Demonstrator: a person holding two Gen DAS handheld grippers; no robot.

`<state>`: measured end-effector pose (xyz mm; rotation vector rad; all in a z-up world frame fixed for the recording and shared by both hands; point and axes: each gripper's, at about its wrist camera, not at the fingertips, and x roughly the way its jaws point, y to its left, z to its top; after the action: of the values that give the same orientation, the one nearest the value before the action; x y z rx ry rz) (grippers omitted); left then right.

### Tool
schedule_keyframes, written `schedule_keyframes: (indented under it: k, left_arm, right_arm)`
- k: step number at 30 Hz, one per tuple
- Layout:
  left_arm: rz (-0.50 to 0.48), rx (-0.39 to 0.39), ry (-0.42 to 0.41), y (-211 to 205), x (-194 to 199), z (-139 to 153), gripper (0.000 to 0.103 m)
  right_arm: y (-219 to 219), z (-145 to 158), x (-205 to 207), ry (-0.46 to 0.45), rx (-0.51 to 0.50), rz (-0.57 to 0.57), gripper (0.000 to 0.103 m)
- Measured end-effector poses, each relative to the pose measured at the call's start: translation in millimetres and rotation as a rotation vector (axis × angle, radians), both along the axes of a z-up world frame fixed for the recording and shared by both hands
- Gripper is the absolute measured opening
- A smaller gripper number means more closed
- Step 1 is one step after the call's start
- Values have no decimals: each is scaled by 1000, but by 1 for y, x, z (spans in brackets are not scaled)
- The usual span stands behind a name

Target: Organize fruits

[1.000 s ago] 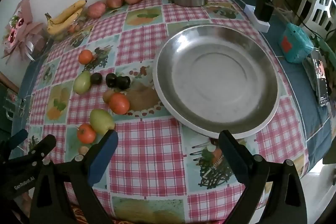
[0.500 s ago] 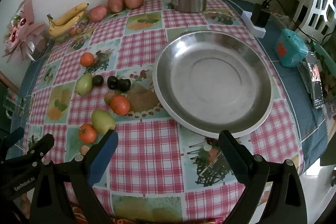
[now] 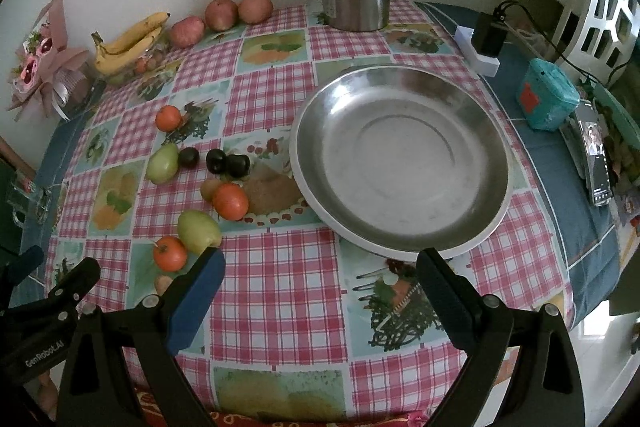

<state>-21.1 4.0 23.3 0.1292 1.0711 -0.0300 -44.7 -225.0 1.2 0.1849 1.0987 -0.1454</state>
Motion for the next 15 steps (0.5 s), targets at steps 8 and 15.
schedule_keyframes:
  k: [8,15]
  left_arm:
    - [4,-4,9,2,0,-2,103]
    - [5,-9,14,2,1,-3,103]
  right_arm:
    - [1,0,1,4,-2,3,97]
    - [3,-2,1,10,-3,3,97]
